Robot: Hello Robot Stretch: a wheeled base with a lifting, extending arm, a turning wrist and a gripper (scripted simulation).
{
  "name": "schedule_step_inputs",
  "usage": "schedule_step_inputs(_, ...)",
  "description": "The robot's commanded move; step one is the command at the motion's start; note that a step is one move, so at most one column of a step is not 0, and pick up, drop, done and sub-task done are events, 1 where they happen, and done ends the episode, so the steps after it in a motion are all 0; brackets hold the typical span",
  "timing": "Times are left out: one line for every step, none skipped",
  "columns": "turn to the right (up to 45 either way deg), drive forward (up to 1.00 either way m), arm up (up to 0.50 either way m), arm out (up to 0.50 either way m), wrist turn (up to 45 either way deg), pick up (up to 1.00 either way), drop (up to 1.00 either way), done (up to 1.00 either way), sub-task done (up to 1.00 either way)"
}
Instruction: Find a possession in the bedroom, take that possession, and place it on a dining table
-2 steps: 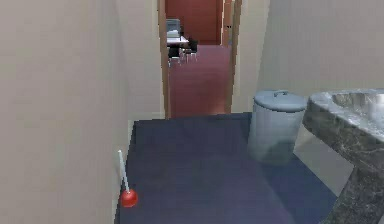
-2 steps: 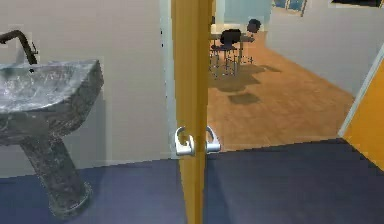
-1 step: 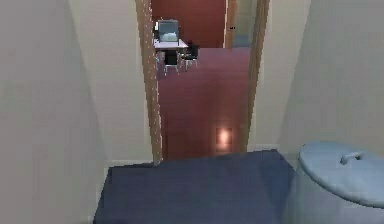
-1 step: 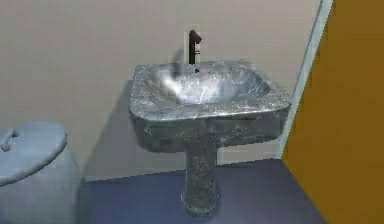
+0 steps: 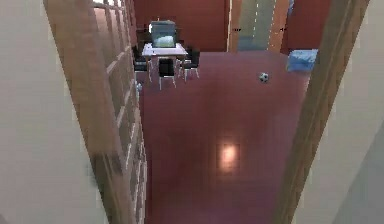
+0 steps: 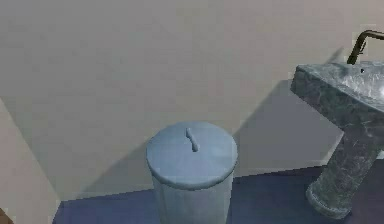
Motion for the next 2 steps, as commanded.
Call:
schedule_step_inputs(3.0,0.00,0.00,0.00,0.0,0.00,0.00,0.00,0.00)
schedule_step_inputs(12.0,0.00,0.00,0.00,0.0,0.00,0.00,0.00,0.00)
